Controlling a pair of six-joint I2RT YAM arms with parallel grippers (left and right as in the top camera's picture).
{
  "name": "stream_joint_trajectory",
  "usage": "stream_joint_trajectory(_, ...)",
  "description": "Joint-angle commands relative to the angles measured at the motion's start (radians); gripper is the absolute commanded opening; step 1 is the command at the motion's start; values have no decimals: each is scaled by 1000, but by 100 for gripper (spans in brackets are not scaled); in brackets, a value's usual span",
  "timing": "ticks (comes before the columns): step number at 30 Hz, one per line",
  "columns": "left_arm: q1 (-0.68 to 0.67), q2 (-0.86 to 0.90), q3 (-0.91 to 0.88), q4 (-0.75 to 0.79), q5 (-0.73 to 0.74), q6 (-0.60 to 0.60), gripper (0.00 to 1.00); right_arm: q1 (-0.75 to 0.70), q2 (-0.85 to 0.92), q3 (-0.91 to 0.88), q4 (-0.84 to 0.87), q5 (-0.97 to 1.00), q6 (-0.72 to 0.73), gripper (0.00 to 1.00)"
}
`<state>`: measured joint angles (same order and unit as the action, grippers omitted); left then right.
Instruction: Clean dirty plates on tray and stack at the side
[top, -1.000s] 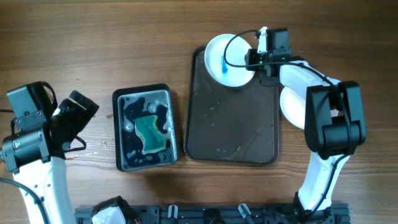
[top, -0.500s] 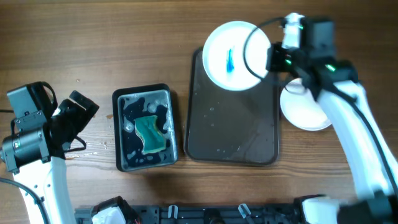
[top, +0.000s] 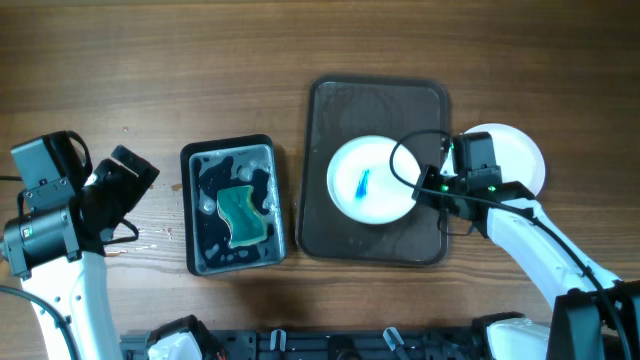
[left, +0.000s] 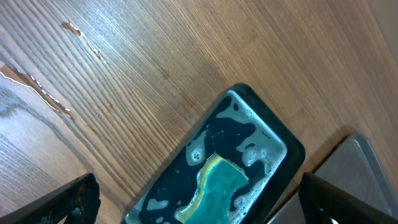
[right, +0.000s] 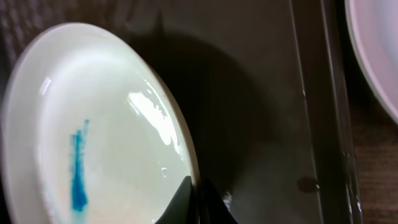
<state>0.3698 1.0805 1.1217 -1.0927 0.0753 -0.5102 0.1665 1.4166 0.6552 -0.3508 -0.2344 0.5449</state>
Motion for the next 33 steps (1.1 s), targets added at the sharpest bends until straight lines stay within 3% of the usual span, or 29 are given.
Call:
stream_joint_trajectory(1, 8, -8, 14, 3, -9, 2, 100, 5, -8, -1, 3, -16, -137, 5)
stream_joint_trajectory(3, 8, -8, 14, 3, -5, 2, 100, 5, -9, -1, -21, -14, -202, 10)
stream_joint_trajectory(4, 8, -8, 14, 3, 29, 1, 100, 5, -9, -1, -36, -15, -220, 17)
stream_joint_trajectory(5, 8, -8, 14, -3, 81, 2, 100, 5, -9, 0, -51, -15, -233, 33)
stream_joint_trajectory(6, 8, -8, 14, -19, 125, 2, 100, 5, -9, 7, -64, -15, -251, 39)
stream_joint_trajectory(11, -24, 8, 14, -26, 288, 61, 100, 5, -16, 217, -282, -4, -403, 40)
stream_joint_trajectory(14, -154, 53, 4, -69, 300, 116, 100, 5, -16, 404, -443, -13, -407, 40)
stream_joint_trajectory(18, -376, 154, -47, -66, 153, 85, 84, 5, -16, 486, -461, -92, -399, 39)
stream_joint_trajectory(21, -491, 265, -108, -60, 19, -99, 74, 5, -15, 484, -467, -97, -372, 39)
stream_joint_trajectory(27, -597, 497, -220, 108, 76, -129, 53, 5, -15, 484, -473, -97, -358, 39)
stream_joint_trajectory(31, -641, 642, -227, 219, 45, -127, 21, 5, -15, 483, -469, -97, -358, 39)
stream_joint_trajectory(32, -650, 682, -226, 223, 47, -131, 5, 5, -15, 483, -471, -97, -359, 39)
stream_joint_trajectory(33, -654, 704, -226, 222, 46, -134, 4, 5, -15, 483, -474, -97, -358, 39)
